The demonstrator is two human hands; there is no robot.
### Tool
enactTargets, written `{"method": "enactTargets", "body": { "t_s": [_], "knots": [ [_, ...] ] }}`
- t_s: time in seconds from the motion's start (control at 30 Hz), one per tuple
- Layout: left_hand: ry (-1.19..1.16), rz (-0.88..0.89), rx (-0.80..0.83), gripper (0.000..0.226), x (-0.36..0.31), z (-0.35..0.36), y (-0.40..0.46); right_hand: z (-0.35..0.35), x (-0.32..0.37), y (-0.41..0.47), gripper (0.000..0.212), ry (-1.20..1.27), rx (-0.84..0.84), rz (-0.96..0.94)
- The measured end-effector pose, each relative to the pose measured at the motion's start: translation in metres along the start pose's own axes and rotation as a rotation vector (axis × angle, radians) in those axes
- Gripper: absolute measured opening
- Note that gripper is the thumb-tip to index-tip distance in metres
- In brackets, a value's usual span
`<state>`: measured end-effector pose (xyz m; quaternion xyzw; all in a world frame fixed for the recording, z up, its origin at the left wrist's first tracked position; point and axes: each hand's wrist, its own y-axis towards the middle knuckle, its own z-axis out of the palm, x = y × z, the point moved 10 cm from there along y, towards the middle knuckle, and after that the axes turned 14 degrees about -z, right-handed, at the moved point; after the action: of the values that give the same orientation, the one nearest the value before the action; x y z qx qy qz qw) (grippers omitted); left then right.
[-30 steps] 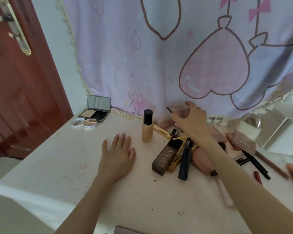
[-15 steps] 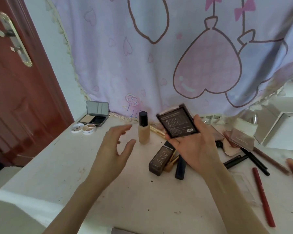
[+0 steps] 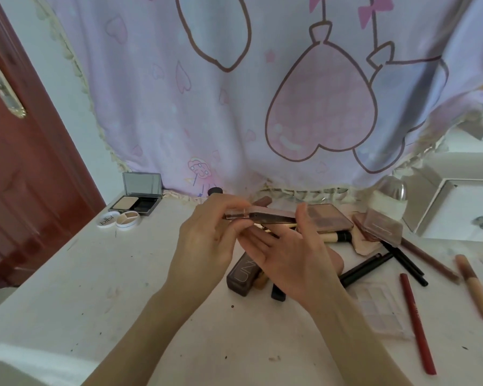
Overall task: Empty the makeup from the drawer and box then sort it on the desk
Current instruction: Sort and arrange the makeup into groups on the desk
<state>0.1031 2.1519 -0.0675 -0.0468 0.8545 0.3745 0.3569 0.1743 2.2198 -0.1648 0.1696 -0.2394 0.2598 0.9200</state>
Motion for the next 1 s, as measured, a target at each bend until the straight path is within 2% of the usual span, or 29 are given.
{"method": "enactTargets", "body": {
  "t_s": [0.1, 0.17, 0.3, 0.37, 0.47, 0.5, 0.6, 0.67, 0.7, 0.8, 0.83, 1.0],
  "knots": [
    [-0.099, -0.108, 0.024, 0.021, 0.01, 0.0, 0.004, -0.002, 0.002, -0.001, 0.079, 0.029, -0.042, 0.039],
    [-0.092, -0.138, 0.065, 0.025, 0.012, 0.004, 0.006, -0.007, 0.003, 0.0, 0.071, -0.06, -0.079, 0.044],
    [0.052, -0.061, 0.143, 0.03, 0.006, 0.016, 0.007, -0.016, 0.007, 0.003, 0.054, -0.128, -0.106, 0.005],
    [0.116, 0.026, 0.147, 0.033, 0.002, 0.019, 0.008, -0.011, 0.01, 0.005, 0.061, -0.117, -0.046, -0.008],
    [0.17, 0.064, 0.233, 0.034, 0.002, 0.026, 0.01, -0.005, 0.011, 0.006, 0.082, -0.081, 0.037, 0.009],
    [0.202, 0.075, 0.276, 0.04, 0.002, 0.029, 0.009, -0.006, 0.011, 0.007, 0.083, -0.067, 0.046, 0.006],
    [0.308, 0.032, 0.428, 0.075, 0.006, 0.041, 0.003, -0.007, 0.019, 0.007, 0.068, -0.069, 0.056, -0.079],
    [0.353, -0.032, 0.491, 0.085, 0.012, 0.047, 0.001, -0.01, 0.026, 0.009, 0.073, -0.123, 0.048, -0.151],
    [0.347, -0.058, 0.497, 0.08, 0.012, 0.047, 0.0, -0.011, 0.028, 0.01, 0.077, -0.157, 0.046, -0.178],
    [0.225, -0.146, 0.473, 0.04, 0.015, 0.043, 0.004, -0.009, 0.029, 0.009, 0.082, -0.224, 0.082, -0.21],
    [0.174, -0.177, 0.46, 0.035, 0.017, 0.041, 0.006, -0.009, 0.029, 0.008, 0.082, -0.241, 0.089, -0.214],
    [0.104, -0.177, 0.487, 0.037, 0.02, 0.039, 0.003, -0.011, 0.029, 0.006, 0.08, -0.362, 0.045, -0.238]
  ]
}}
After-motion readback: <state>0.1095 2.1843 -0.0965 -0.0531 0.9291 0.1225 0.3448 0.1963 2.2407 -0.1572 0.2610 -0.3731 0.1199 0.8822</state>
